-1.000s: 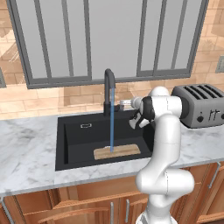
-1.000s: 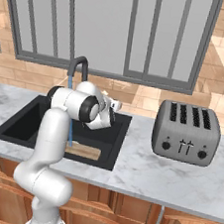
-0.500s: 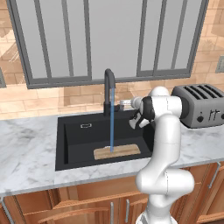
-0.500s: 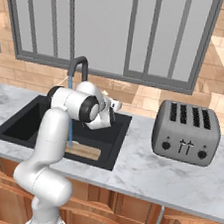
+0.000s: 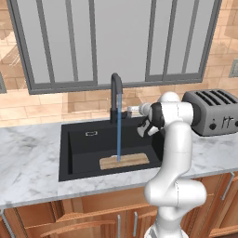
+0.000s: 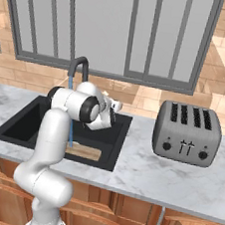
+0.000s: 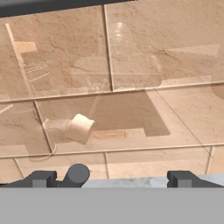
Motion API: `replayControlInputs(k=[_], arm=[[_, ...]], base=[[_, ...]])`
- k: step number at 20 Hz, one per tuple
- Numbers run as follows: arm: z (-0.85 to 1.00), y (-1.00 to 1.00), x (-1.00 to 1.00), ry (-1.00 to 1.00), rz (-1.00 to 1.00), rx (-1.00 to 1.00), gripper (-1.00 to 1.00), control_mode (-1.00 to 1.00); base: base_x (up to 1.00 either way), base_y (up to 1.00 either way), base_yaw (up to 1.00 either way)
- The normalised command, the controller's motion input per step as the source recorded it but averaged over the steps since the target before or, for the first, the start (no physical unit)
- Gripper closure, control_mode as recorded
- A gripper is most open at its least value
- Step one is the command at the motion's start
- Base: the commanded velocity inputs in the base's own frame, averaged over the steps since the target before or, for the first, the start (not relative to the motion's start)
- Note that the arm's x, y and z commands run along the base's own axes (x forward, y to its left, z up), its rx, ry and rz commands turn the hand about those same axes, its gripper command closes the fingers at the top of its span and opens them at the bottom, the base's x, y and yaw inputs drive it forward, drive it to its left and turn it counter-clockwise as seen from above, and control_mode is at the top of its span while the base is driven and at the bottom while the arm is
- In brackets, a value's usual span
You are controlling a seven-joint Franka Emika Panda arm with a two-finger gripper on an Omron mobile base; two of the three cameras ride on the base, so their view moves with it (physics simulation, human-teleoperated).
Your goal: Turn on the sink faucet with hot water and rinse the cutting board for ten seconds, then turn off the faucet. Push the cutting board to reach the water if necessary.
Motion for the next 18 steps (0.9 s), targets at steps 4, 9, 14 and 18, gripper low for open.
replayControlInputs(k=[4,9,14,18], arm=[[0.0,0.0,0.0,0.0,0.0,0.0,-1.0,-1.0],[0.0,0.0,0.0,0.0,0.0,0.0,-1.0,-1.0],[0.0,0.0,0.0,0.0,0.0,0.0,-1.0,-1.0],[0.0,0.0,0.0,0.0,0.0,0.0,-1.0,-1.0]], base=[[0.0,0.0,0.0],[0.0,0.0,0.0],[0.0,0.0,0.0],[0.0,0.0,0.0]])
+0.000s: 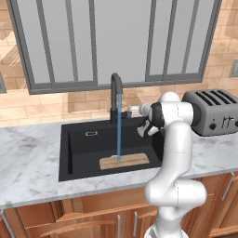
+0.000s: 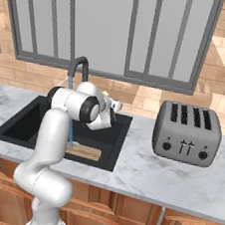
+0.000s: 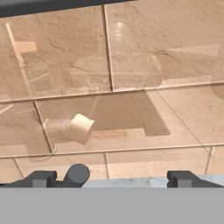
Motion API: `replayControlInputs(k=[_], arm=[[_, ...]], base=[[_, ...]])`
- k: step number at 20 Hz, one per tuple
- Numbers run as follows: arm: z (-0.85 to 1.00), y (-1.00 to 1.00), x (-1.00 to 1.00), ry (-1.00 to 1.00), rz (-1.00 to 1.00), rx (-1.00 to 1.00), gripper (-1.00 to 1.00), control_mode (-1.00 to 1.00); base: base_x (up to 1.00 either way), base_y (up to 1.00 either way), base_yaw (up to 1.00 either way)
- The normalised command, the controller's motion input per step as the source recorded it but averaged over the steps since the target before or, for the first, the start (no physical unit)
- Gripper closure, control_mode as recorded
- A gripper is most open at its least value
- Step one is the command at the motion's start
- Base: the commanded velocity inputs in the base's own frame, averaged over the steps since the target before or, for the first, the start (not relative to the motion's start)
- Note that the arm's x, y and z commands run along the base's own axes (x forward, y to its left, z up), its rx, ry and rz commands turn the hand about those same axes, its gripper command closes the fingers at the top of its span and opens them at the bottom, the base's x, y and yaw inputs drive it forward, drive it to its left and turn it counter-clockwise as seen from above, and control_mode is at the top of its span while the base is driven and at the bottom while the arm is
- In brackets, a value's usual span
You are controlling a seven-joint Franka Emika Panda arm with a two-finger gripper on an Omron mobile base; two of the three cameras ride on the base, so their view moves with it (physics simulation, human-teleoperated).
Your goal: Turn on the sink faucet with hot water and rinse the cutting board for ten seconds, then turn off the faucet. Push the cutting board to reach the water if necessary.
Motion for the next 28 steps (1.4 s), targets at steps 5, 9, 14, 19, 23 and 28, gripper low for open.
replayControlInputs(k=[5,9,14,19,23,28], arm=[[0.0,0.0,0.0,0.0,0.0,0.0,-1.0,-1.0],[0.0,0.0,0.0,0.0,0.0,0.0,-1.0,-1.0],[0.0,0.0,0.0,0.0,0.0,0.0,-1.0,-1.0],[0.0,0.0,0.0,0.0,0.0,0.0,-1.0,-1.0],[0.0,0.0,0.0,0.0,0.0,0.0,-1.0,-1.0],[0.0,0.0,0.0,0.0,0.0,0.0,-1.0,-1.0]], base=[[0.0,0.0,0.0],[0.0,0.0,0.0],[0.0,0.0,0.0],[0.0,0.0,0.0],[0.0,0.0,0.0],[0.0,0.0,0.0]])
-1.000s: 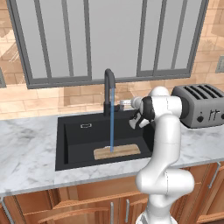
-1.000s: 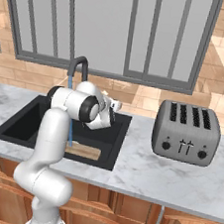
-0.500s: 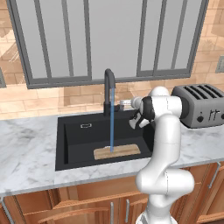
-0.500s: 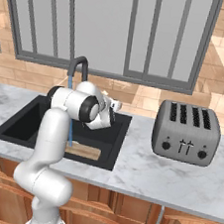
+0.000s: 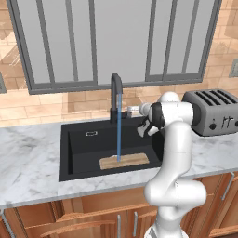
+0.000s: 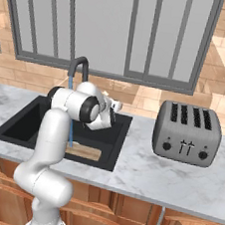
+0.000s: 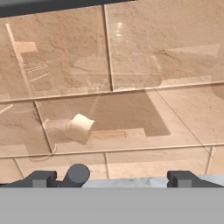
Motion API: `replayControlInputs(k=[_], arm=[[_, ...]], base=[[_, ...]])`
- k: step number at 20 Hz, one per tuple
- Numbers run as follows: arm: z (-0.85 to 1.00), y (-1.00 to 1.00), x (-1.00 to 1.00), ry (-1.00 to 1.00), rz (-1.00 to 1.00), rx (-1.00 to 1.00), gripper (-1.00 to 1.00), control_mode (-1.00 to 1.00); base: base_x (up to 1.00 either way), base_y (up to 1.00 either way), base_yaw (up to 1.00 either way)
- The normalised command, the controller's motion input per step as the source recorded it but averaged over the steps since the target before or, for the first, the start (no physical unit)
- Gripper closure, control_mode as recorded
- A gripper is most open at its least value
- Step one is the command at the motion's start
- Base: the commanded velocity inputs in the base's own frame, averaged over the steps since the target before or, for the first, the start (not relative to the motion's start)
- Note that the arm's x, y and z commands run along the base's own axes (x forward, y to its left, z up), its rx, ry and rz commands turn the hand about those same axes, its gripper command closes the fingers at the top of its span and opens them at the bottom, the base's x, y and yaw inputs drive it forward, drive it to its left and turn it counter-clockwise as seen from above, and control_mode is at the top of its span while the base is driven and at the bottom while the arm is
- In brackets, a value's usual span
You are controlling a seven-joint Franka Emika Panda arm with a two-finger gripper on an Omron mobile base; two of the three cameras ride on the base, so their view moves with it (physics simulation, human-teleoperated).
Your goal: Turn on the sink faucet with hot water and rinse the cutting board for ten seconds, then turn off the faucet. Push the cutting board to reach the water if necessary.
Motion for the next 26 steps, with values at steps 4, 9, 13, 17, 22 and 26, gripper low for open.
replayControlInputs(k=[4,9,13,17,22,26], arm=[[0.0,0.0,0.0,0.0,0.0,0.0,-1.0,-1.0],[0.0,0.0,0.0,0.0,0.0,0.0,-1.0,-1.0],[0.0,0.0,0.0,0.0,0.0,0.0,-1.0,-1.0],[0.0,0.0,0.0,0.0,0.0,0.0,-1.0,-1.0],[0.0,0.0,0.0,0.0,0.0,0.0,-1.0,-1.0],[0.0,0.0,0.0,0.0,0.0,0.0,-1.0,-1.0]], base=[[0.0,0.0,0.0],[0.0,0.0,0.0],[0.0,0.0,0.0],[0.0,0.0,0.0],[0.0,0.0,0.0],[0.0,0.0,0.0]])
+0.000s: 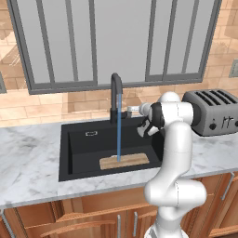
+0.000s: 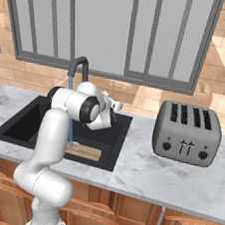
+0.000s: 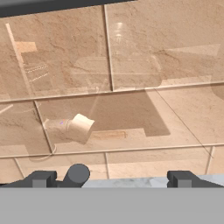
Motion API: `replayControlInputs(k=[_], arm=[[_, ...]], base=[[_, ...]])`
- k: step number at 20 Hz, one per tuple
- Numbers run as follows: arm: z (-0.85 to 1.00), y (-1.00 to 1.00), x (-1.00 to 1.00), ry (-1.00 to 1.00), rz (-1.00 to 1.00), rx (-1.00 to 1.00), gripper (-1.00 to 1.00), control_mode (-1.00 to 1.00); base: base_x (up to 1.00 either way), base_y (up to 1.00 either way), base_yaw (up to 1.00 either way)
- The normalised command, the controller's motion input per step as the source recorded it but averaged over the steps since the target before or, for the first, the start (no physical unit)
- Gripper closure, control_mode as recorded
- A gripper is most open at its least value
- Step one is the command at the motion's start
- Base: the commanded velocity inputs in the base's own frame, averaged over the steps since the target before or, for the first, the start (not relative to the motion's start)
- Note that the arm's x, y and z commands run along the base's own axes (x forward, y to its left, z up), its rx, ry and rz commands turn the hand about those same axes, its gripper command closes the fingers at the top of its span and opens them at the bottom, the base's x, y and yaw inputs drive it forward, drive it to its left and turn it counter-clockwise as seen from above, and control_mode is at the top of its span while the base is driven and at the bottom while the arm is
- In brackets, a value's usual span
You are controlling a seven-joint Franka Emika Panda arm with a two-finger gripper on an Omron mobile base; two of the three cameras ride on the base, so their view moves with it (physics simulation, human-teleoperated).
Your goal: Turn on the sink faucet with hot water and rinse the cutting board for ten seconds, then turn off the faucet. Push the cutting board to reach the water if necessary.
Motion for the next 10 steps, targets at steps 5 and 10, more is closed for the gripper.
replayControlInputs(k=[5,10], arm=[[0.0,0.0,0.0,0.0,0.0,0.0,-1.0,-1.0],[0.0,0.0,0.0,0.0,0.0,0.0,-1.0,-1.0]], base=[[0.0,0.0,0.0],[0.0,0.0,0.0]])
